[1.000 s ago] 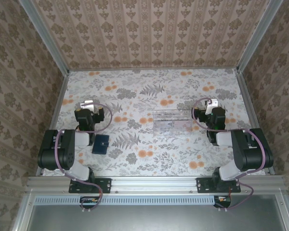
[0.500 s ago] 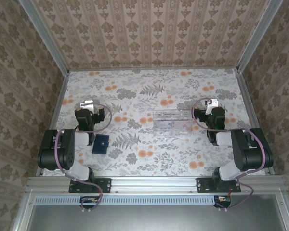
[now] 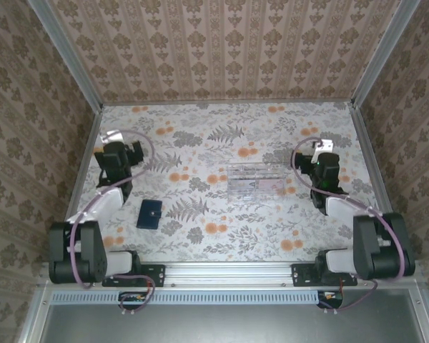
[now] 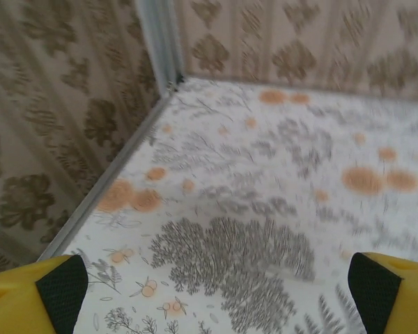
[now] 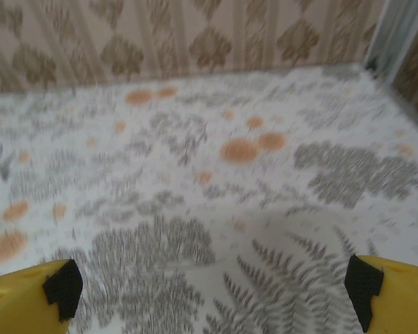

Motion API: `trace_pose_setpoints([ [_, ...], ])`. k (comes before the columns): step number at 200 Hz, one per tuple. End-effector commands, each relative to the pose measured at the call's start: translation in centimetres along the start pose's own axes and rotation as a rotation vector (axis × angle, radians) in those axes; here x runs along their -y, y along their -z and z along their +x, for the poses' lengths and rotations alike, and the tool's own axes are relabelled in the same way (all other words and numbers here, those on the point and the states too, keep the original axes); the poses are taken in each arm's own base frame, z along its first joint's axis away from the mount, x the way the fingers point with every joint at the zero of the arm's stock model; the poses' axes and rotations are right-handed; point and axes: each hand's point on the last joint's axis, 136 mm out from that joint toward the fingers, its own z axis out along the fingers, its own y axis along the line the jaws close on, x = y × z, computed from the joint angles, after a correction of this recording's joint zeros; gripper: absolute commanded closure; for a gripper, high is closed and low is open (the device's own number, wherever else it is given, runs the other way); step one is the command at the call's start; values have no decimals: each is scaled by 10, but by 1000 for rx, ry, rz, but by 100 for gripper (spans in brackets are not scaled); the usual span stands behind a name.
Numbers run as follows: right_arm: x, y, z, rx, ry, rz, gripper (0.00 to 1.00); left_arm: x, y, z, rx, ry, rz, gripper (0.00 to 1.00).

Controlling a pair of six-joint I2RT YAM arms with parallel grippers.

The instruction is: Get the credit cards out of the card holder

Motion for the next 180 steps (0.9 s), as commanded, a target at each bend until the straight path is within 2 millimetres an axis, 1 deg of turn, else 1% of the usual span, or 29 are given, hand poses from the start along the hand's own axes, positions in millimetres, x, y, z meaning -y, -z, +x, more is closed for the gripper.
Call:
trace_pose_setpoints([
  [1, 12, 15, -21, -12, -123, 73, 0, -27, 25, 4, -178, 231, -140, 0],
  [13, 12, 24, -31, -29, -229, 79, 0, -27, 36, 5, -256, 327, -149, 0],
  [26, 21, 37, -35, -67, -370, 139, 0, -12, 42, 6, -313, 347, -65, 0],
  [31, 25, 42, -33, -86, -409, 163, 0, -8, 44, 9, -328, 360, -39, 0],
  [41, 18, 46, -37, -96, -409, 124, 0, 4, 50, 18, -363, 394, 26, 0],
  [58, 0, 52, -41, -131, -431, 24, 0, 21, 62, 37, -423, 436, 131, 0],
  [78, -33, 61, -42, -170, -436, -138, 0, 28, 76, 70, -508, 444, 161, 0],
  [87, -51, 67, -41, -190, -415, -197, 0, 27, 83, 87, -550, 435, 150, 0],
  [93, -59, 71, -40, -201, -398, -216, 0, 26, 87, 98, -582, 430, 142, 0],
  [111, -91, 86, -35, -224, -298, -276, 0, 27, 97, 126, -659, 389, 130, 0],
  [123, -107, 95, -31, -228, -254, -303, 0, 27, 101, 147, -711, 383, 120, 0],
  [140, -129, 104, -27, -231, -204, -350, 0, 35, 104, 175, -787, 415, 156, 0],
  [151, -139, 108, -27, -238, -184, -370, 0, 31, 106, 196, -846, 408, 123, 0],
  [170, -160, 115, -29, -248, -138, -418, 0, 22, 108, 216, -911, 359, 63, 0],
  [180, -170, 118, -31, -248, -112, -435, 0, 25, 107, 221, -930, 356, 76, 0],
])
